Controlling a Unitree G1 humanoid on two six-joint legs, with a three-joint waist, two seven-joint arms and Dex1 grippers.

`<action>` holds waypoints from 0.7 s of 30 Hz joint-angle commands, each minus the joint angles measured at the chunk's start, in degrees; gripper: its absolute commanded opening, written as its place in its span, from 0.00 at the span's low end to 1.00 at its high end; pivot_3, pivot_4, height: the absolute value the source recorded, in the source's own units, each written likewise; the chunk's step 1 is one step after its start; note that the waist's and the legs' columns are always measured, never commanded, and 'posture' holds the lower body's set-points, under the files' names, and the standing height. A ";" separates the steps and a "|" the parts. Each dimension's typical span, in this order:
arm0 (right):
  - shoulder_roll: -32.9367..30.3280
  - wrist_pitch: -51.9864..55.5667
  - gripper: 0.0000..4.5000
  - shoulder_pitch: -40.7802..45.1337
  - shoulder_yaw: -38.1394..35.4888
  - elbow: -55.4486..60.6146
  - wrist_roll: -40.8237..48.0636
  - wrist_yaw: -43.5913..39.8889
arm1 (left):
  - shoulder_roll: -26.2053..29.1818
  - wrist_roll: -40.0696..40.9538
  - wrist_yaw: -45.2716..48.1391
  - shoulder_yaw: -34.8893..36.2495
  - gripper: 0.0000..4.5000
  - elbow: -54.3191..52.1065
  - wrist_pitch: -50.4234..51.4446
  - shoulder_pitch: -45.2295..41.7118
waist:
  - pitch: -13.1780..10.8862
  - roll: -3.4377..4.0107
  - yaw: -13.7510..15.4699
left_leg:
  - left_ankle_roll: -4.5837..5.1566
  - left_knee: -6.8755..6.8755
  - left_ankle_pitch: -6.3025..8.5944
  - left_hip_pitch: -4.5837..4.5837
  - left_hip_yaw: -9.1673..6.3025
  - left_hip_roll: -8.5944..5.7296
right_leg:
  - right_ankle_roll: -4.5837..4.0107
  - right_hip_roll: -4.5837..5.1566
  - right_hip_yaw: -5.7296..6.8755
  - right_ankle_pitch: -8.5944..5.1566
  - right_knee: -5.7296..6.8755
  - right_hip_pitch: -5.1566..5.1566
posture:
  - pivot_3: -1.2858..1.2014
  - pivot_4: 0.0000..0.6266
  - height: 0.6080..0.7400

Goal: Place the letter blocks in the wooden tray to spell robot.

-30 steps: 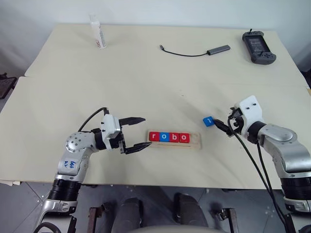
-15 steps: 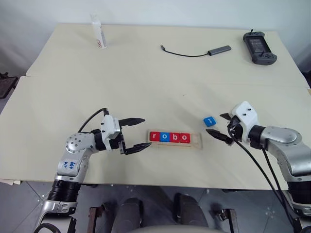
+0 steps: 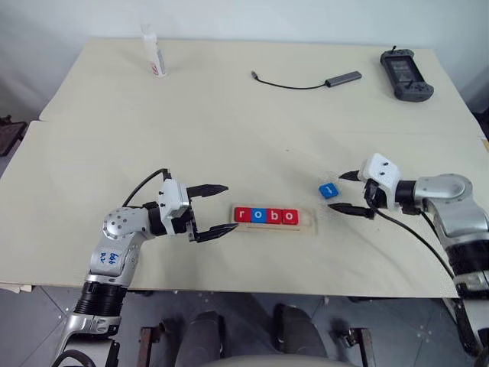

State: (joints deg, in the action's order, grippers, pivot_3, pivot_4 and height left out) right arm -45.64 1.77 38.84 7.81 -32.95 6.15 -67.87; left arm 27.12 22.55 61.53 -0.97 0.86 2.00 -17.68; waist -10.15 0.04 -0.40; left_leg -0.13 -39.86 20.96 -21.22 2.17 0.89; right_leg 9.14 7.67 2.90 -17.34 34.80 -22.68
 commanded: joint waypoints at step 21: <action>4.20 5.01 0.32 3.71 -3.70 -3.61 -1.46 -6.54 | 0.46 0.71 -1.85 0.79 1.00 -2.88 -0.25 0.48 | 0.00 0.00 -1.11 | -0.07 -0.11 -0.03 0.00 -0.17 0.03 | 0.00 0.02 0.13 0.00 0.08 0.12 | 0.52 0.24 1.00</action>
State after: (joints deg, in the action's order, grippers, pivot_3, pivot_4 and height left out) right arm -39.99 3.83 44.23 5.90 -40.95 3.48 -76.50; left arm 27.47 22.55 59.76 -0.73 0.08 2.04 -17.24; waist -10.15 0.04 -1.51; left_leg -0.20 -39.98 20.92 -21.22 2.00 0.92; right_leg 9.14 7.69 3.03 -17.34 34.89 -22.57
